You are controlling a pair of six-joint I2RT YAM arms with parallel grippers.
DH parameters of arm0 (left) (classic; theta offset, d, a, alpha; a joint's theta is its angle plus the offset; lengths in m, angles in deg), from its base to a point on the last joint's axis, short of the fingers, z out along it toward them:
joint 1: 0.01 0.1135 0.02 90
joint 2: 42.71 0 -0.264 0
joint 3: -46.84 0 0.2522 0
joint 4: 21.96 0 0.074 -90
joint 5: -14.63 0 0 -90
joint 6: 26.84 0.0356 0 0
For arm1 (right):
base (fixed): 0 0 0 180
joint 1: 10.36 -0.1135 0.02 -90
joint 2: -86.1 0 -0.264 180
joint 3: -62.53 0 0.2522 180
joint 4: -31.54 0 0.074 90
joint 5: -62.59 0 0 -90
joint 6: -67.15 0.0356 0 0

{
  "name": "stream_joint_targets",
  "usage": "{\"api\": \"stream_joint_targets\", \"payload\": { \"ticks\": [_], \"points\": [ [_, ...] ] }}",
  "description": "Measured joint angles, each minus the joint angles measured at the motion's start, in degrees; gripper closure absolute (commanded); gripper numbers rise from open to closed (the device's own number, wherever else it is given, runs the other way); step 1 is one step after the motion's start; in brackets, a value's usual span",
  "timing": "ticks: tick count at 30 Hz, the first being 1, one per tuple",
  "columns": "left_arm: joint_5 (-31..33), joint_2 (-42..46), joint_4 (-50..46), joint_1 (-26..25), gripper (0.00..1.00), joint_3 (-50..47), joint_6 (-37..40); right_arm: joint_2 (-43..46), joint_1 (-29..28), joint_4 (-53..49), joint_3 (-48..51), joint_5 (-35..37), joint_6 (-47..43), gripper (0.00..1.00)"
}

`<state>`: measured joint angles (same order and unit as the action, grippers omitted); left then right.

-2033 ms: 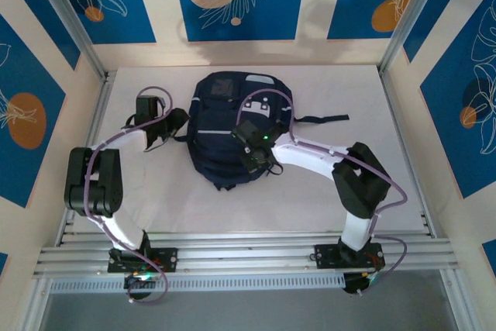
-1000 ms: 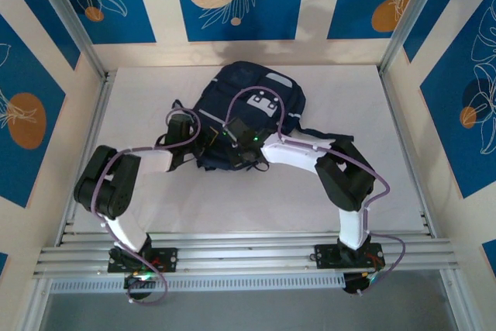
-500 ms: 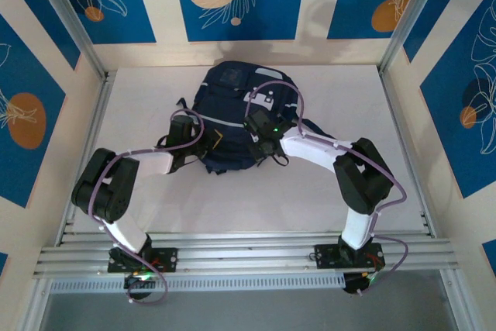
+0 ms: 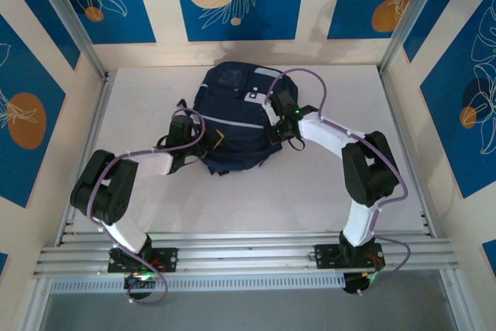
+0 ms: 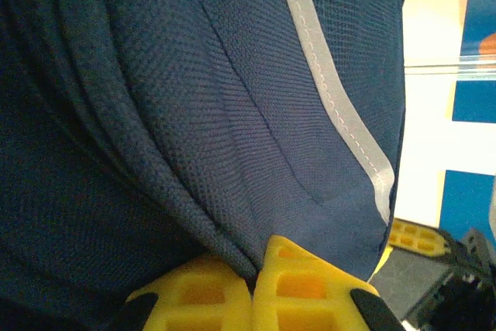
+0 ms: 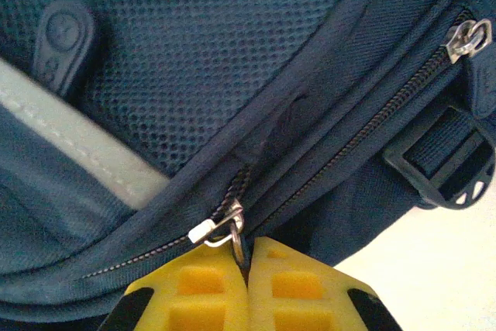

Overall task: Pack the student bag
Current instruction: Zip the student bag at the top-center of the table.

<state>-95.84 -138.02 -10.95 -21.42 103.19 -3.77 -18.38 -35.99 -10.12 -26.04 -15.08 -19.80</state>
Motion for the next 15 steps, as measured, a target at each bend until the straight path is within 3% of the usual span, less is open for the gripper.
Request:
{"api": "stream_joint_targets", "payload": {
  "ticks": [6, 10, 13, 15],
  "points": [
    [-0.6, 0.6, 0.9, -0.3, 1.00, -0.9, 0.6, -3.0, 4.5, -1.1, -3.6, -8.4, -0.1, 0.99],
    [1.2, 1.5, -3.4, 0.8, 0.99, -1.4, 2.6, -2.6, 7.0, -0.2, -3.3, -7.2, 1.0, 0.70],
    [1.7, 1.9, -7.3, 1.8, 0.77, -1.0, 5.3, 1.4, 10.9, 1.4, 0.5, -8.1, 3.6, 0.40],
    [1.9, 3.1, -10.5, 1.8, 0.65, 0.0, 7.8, 5.9, 12.5, 2.5, 3.7, -10.0, 5.6, 0.30]
  ]
}}
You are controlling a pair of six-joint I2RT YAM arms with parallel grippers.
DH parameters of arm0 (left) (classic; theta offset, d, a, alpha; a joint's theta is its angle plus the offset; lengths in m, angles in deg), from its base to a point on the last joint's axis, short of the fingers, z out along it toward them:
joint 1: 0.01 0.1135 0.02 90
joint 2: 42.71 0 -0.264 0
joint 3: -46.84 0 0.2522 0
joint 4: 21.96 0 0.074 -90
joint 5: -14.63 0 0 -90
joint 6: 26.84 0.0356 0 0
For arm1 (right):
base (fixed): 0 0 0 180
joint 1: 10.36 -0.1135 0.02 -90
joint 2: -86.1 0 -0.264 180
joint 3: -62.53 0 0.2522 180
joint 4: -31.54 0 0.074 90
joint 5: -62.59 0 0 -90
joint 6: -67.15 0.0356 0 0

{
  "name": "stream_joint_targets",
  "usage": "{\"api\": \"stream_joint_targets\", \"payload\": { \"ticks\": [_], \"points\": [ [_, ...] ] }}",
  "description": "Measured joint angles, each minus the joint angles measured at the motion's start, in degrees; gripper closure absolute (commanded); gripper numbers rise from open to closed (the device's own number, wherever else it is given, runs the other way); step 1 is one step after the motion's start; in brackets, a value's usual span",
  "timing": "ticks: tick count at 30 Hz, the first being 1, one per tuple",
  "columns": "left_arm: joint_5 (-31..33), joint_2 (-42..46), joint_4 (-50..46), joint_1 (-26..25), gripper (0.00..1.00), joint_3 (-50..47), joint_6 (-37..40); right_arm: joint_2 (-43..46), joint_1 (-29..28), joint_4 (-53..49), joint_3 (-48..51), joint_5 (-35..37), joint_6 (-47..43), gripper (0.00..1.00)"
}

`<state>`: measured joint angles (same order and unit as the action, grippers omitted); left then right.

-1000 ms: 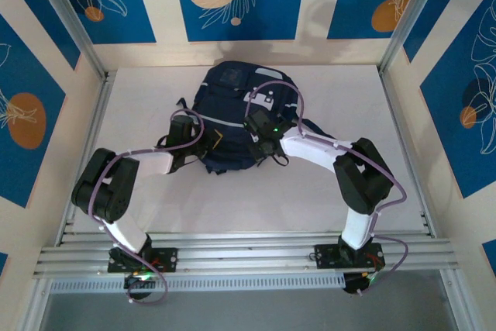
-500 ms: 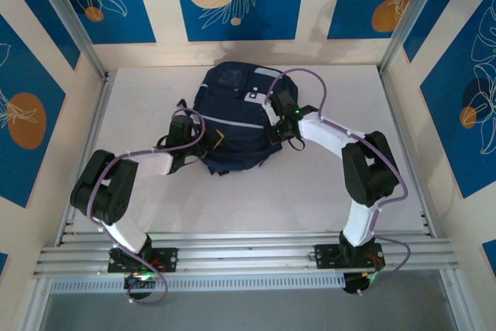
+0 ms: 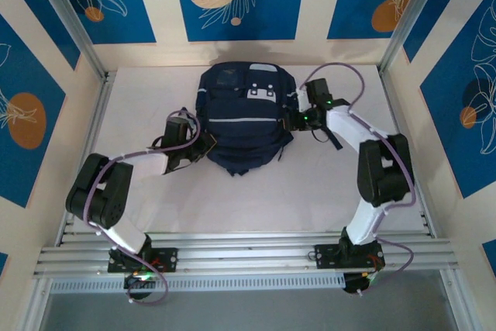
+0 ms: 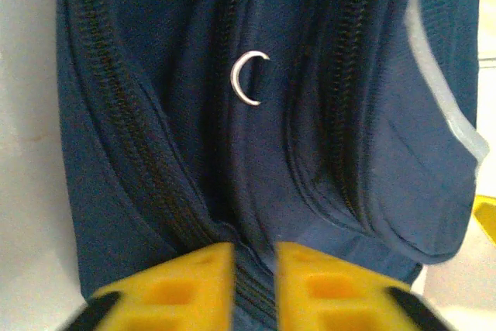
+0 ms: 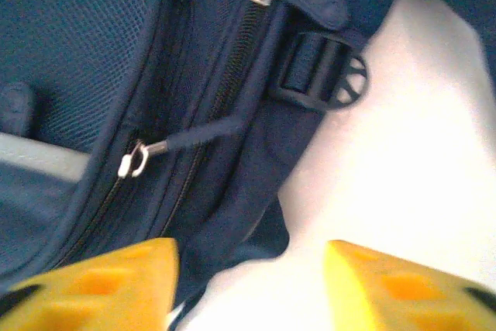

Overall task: Pack the student bag
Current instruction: Zip the student bag at the top-center of the table, then reset both arms

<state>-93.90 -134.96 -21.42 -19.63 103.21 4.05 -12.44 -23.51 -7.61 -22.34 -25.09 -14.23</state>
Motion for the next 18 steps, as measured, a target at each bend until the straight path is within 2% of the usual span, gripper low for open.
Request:
{"api": "stream_joint_targets", "payload": {
  "ticks": [4, 6, 9, 14, 18],
  "points": [
    [2.5, 5.1, -8.1, 0.0, 0.41, 2.8, 6.7, 7.4, -0.2, 2.7, 4.0, -2.1, 2.6, 0.25],
    [5.3, 8.3, -12.2, 0.1, 0.27, 4.8, 11.2, 9.0, -0.3, 4.6, 5.5, -0.9, 3.5, 0.25],
    [11.1, 12.8, -17.1, 0.7, 0.11, 6.6, 18.5, 9.2, 1.4, 8.0, 8.8, 2.6, 3.7, 0.25],
    [24.6, 17.6, -20.3, 2.8, 0.00, 6.1, 31.6, 9.2, 5.4, 19.7, 21.4, 9.9, 1.7, 0.25],
    [35.7, 19.3, -15.1, 4.1, 0.00, -0.5, 43.6, 9.2, 6.8, 32.3, 30.7, 13.1, -1.1, 0.23]
  ]
}}
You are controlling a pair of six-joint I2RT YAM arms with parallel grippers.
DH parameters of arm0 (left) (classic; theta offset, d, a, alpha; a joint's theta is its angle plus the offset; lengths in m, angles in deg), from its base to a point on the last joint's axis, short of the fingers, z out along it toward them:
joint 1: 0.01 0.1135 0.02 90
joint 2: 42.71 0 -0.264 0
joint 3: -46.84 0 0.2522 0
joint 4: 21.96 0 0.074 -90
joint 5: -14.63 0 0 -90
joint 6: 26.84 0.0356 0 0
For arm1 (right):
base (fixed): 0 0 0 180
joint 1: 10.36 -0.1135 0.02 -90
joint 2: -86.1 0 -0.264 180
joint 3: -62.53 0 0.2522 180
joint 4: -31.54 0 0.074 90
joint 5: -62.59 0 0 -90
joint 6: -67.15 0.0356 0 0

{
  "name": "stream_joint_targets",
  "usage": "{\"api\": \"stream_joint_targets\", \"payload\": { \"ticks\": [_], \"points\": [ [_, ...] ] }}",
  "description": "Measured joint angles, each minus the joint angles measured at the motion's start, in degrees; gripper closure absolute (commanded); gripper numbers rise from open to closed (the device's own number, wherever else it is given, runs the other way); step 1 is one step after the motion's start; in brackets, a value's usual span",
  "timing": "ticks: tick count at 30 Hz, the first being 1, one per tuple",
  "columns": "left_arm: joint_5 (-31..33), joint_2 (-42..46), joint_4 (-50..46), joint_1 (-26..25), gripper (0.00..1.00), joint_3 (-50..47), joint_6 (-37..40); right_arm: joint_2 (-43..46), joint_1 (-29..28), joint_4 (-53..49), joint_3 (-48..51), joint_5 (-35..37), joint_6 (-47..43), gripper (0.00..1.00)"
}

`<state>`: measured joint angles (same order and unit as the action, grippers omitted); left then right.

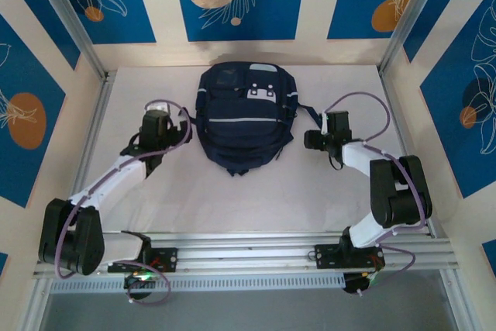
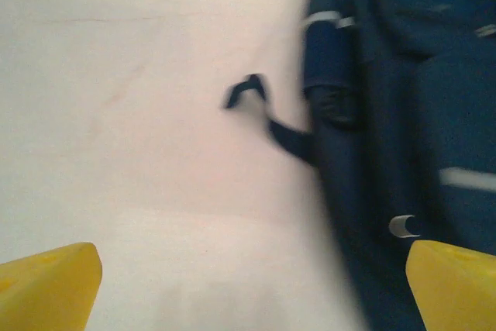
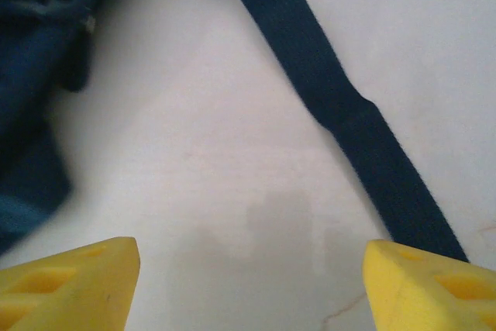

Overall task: Pack the student bag
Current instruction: Reset both arms

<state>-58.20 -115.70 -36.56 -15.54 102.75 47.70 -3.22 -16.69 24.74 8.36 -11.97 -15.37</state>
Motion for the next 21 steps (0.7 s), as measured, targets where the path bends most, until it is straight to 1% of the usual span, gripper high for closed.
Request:
{"api": "stream_joint_targets", "payload": {
  "ticks": [2, 4, 5, 6, 7, 8, 10, 12, 16, 18, 21],
  "points": [
    [3.5, 0.0, 2.4, 0.7, 0.00, -3.6, 4.4, 0.0, 0.9, 6.9, 3.8, -0.2, -1.0, 0.21],
    [5.9, -0.3, 5.0, 1.7, 0.00, -6.7, 7.6, 0.0, 2.5, 11.5, 6.4, -2.7, -1.4, 0.22],
    [6.6, -0.6, 6.9, 2.3, 0.00, -8.1, 8.9, 0.2, 4.0, 13.5, 7.4, -4.7, -1.3, 0.16],
    [7.0, -1.0, 9.4, 3.0, 0.00, -9.5, 10.0, 0.6, 5.8, 15.8, 8.4, -6.8, -1.1, 0.07],
    [7.0, -1.4, 12.2, 3.6, 0.00, -10.8, 10.7, 1.0, 7.2, 17.6, 9.1, -8.5, -0.9, 0.01],
    [6.9, -2.0, 15.9, 4.2, 0.00, -12.5, 11.6, 1.6, 8.4, 19.7, 10.0, -9.4, -0.9, 0.01],
    [6.6, -3.7, 24.1, 4.8, 0.00, -16.1, 13.5, 2.4, 8.8, 24.7, 12.1, -9.7, -0.5, 0.01],
    [5.4, -6.8, 36.2, 5.0, 0.00, -21.3, 15.7, 2.4, 7.8, 31.8, 15.5, -9.7, -0.2, 0.01],
    [3.0, -15.3, 53.8, 5.7, 0.00, -27.9, 17.6, 2.0, 6.6, 34.5, 17.7, -8.9, 0.0, 0.01],
    [1.8, -18.3, 59.1, 6.2, 0.00, -29.2, 17.8, 2.0, 6.1, 36.1, 17.7, -7.9, 0.0, 0.01],
    [-0.3, -18.2, 63.1, 7.1, 0.00, -29.2, 18.1, 2.0, 5.9, 37.2, 17.7, -7.2, 0.0, 0.01]
  ]
}}
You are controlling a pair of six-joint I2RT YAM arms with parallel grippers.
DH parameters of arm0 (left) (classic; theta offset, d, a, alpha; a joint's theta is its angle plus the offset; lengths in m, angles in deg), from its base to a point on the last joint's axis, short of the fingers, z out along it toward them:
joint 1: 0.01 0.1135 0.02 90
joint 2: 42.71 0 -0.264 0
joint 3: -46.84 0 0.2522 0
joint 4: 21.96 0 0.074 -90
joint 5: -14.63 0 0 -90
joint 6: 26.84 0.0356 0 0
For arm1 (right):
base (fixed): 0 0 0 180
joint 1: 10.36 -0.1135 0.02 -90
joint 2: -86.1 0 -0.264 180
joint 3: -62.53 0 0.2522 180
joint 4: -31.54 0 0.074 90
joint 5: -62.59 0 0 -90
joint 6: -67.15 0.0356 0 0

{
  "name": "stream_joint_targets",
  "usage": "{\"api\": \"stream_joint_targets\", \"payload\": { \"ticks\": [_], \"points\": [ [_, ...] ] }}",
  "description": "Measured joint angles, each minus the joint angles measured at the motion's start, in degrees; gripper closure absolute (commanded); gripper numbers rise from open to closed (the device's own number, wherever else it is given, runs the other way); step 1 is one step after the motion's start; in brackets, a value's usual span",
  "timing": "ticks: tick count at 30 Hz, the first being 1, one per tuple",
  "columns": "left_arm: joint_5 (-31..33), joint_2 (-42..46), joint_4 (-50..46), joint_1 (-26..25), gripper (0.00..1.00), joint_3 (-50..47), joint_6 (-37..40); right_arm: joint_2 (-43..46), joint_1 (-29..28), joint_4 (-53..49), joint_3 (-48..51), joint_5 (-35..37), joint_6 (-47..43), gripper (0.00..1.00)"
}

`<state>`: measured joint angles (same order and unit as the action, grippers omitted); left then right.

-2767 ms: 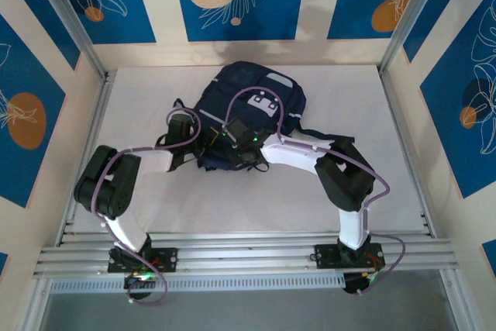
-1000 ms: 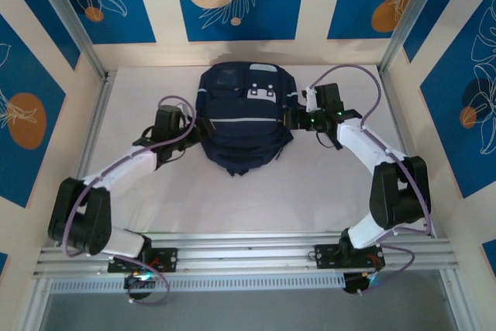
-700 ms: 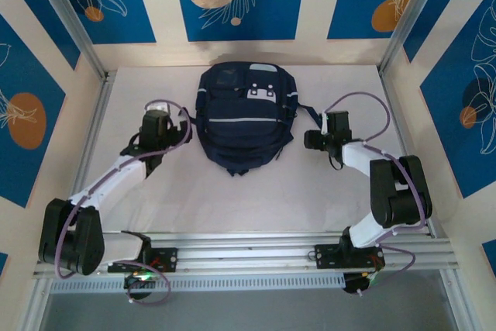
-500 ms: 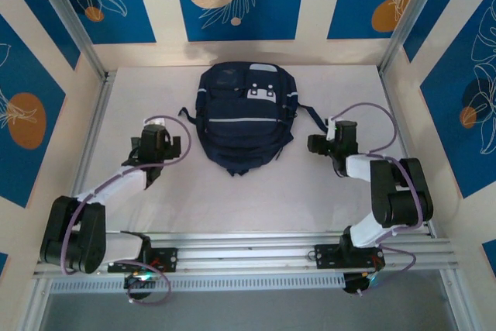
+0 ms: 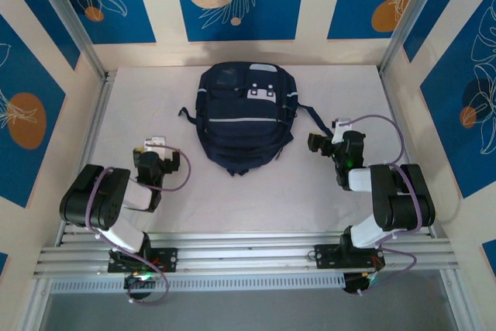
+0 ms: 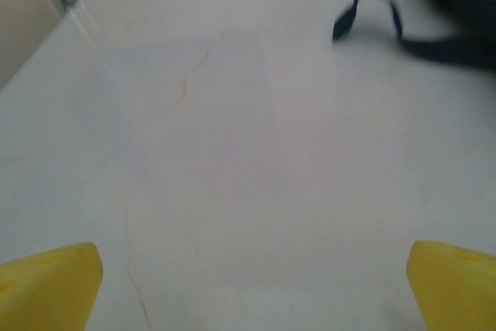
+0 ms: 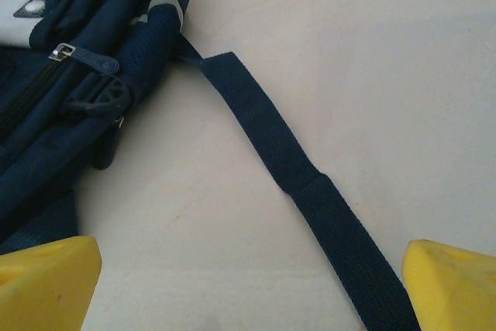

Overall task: Pack the student bag
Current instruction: Reset both arms

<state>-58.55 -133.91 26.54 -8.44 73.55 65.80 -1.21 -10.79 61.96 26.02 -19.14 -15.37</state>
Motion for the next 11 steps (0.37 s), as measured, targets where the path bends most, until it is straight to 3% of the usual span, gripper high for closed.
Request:
{"api": "stream_joint_targets", "payload": {
  "ticks": [10, 11],
  "points": [
    [-1.2, 0.4, 1.6, 0.2, 0.00, 2.3, 0.1, 0.0, -0.3, 0.9, 0.0, 0.5, 0.0, 0.01],
    [-1.2, 0.4, 1.6, 0.2, 0.33, 2.3, 0.1, 0.0, -0.3, 0.9, 0.0, 0.5, 0.0, 0.01]
  ]
}}
